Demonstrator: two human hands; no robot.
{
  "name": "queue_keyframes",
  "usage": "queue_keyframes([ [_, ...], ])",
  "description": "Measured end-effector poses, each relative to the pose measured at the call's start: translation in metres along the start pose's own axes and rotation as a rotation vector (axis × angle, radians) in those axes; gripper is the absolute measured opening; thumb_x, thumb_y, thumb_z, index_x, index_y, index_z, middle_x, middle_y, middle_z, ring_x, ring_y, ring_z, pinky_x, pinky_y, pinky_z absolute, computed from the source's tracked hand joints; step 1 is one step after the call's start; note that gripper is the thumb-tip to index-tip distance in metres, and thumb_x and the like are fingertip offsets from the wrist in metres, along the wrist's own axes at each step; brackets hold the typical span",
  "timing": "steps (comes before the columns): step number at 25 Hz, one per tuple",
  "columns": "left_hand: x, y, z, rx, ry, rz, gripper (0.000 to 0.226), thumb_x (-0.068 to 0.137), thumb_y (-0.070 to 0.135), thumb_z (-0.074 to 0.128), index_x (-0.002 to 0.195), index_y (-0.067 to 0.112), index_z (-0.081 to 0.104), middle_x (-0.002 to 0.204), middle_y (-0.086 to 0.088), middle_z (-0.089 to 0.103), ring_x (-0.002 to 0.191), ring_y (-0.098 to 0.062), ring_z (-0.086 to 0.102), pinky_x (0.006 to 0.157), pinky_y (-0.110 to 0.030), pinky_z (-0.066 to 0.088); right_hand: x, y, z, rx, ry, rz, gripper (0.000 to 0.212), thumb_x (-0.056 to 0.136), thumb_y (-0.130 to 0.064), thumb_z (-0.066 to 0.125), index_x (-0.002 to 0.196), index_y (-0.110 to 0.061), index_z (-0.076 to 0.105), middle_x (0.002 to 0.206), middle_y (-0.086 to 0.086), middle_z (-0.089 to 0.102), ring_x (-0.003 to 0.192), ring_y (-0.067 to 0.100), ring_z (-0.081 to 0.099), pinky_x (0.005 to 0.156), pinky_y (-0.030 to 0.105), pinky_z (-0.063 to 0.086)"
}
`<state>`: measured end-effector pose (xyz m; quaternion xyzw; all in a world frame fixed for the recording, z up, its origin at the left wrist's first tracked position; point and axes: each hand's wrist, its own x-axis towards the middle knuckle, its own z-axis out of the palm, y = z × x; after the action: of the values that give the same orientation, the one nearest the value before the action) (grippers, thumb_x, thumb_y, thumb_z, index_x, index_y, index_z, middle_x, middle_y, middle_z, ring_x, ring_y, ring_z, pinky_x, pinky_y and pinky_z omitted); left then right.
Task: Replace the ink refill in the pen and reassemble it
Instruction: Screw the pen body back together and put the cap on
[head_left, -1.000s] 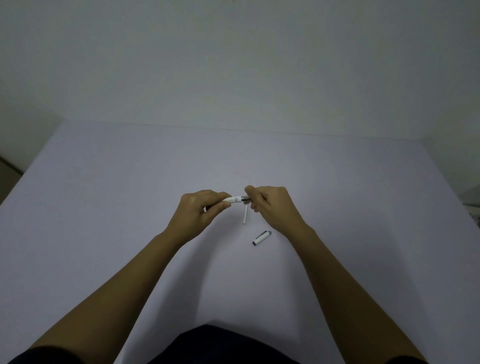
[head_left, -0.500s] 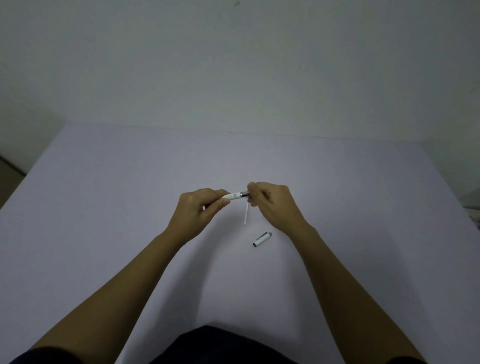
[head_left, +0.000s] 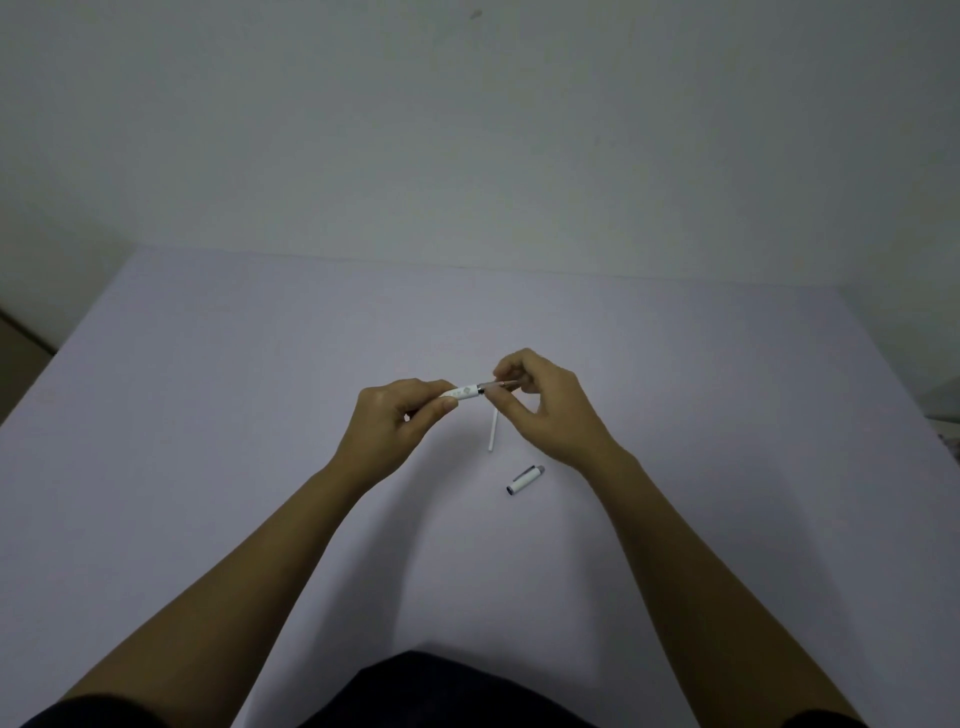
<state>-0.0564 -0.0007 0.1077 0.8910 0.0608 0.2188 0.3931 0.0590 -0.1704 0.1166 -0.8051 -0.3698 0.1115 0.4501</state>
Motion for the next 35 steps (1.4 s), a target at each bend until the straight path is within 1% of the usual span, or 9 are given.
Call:
queue_keyframes([
  [5,-0.002,0.001,0.0,0.026,-0.011,0.019,0.015,0.087,0.018,0.064,0.099,0.017,0.072,0.064,-0.001,0.064,0.063,-0.003,0.051,0.056,-0.007,0.034,0.002,-0.002,0.0,-0.107,0.014,0.03,0.026,0.092,-0.037,0.049,0.077,-0.022,0.064,0.071,-0.002,0.068,0.063,0.002,0.059,0.06,0.028,0.039],
  [9,0.0,0.001,-0.002,0.029,0.0,0.014,0.015,0.087,0.018,0.064,0.099,0.016,0.072,0.066,-0.002,0.066,0.065,-0.01,0.052,0.057,-0.008,0.035,-0.001,-0.004,-0.002,-0.138,0.007,-0.018,0.018,0.09,-0.043,0.05,0.094,-0.027,0.058,0.091,-0.013,0.064,0.088,0.005,0.059,0.077,0.028,0.047],
  [14,0.001,0.001,-0.002,0.022,-0.009,0.028,0.014,0.087,0.018,0.064,0.098,0.017,0.072,0.065,-0.003,0.066,0.064,-0.011,0.052,0.057,-0.008,0.035,0.002,-0.004,-0.002,-0.338,0.004,-0.009,0.032,0.092,-0.049,0.042,0.087,-0.024,0.062,0.086,-0.009,0.066,0.085,0.01,0.051,0.066,0.028,0.044],
  [16,0.0,0.0,-0.003,0.03,-0.009,0.022,0.015,0.087,0.019,0.064,0.099,0.018,0.072,0.065,-0.004,0.066,0.064,-0.013,0.052,0.057,-0.009,0.036,0.002,-0.004,-0.005,-0.309,0.018,-0.052,0.027,0.088,-0.051,0.049,0.093,-0.027,0.061,0.091,-0.017,0.06,0.086,0.006,0.05,0.066,0.021,0.039],
  [20,-0.001,0.001,-0.002,0.023,-0.028,0.044,0.014,0.087,0.02,0.063,0.098,0.018,0.072,0.065,-0.003,0.066,0.065,-0.013,0.052,0.058,-0.008,0.036,0.005,-0.006,-0.005,-0.415,0.015,-0.096,0.034,0.093,-0.043,0.044,0.079,-0.02,0.066,0.082,-0.006,0.064,0.079,0.01,0.046,0.073,0.033,0.043],
  [23,0.0,0.001,-0.003,0.03,-0.015,0.036,0.014,0.087,0.02,0.063,0.098,0.018,0.072,0.066,-0.004,0.066,0.064,-0.013,0.053,0.058,-0.011,0.037,0.003,-0.007,-0.007,-0.337,0.001,-0.104,0.026,0.091,-0.045,0.048,0.092,-0.024,0.063,0.093,-0.008,0.065,0.085,0.009,0.051,0.077,0.03,0.04],
  [27,0.0,0.002,-0.003,0.035,-0.021,0.06,0.014,0.087,0.019,0.063,0.098,0.016,0.072,0.065,-0.004,0.066,0.064,-0.014,0.052,0.058,-0.01,0.036,0.004,-0.01,-0.005,-0.454,-0.029,-0.109,0.033,0.096,-0.036,0.041,0.078,-0.019,0.063,0.075,-0.003,0.063,0.076,0.016,0.047,0.076,0.037,0.041],
  [31,0.001,0.003,-0.002,0.047,-0.023,0.061,0.015,0.087,0.019,0.063,0.099,0.017,0.072,0.067,-0.005,0.068,0.063,-0.015,0.053,0.058,-0.014,0.037,0.003,-0.011,-0.009,-0.388,-0.037,-0.121,0.023,0.095,-0.029,0.043,0.087,-0.019,0.062,0.079,-0.007,0.06,0.075,0.011,0.044,0.073,0.031,0.038],
  [35,-0.001,0.004,0.001,0.076,-0.033,0.118,0.017,0.086,0.018,0.063,0.1,0.014,0.071,0.069,-0.004,0.068,0.065,-0.014,0.052,0.059,-0.012,0.037,0.007,-0.012,-0.006,-0.56,-0.097,-0.064,0.04,0.099,-0.031,0.031,0.072,-0.017,0.058,0.072,0.003,0.063,0.077,0.021,0.048,0.074,0.037,0.039],
])
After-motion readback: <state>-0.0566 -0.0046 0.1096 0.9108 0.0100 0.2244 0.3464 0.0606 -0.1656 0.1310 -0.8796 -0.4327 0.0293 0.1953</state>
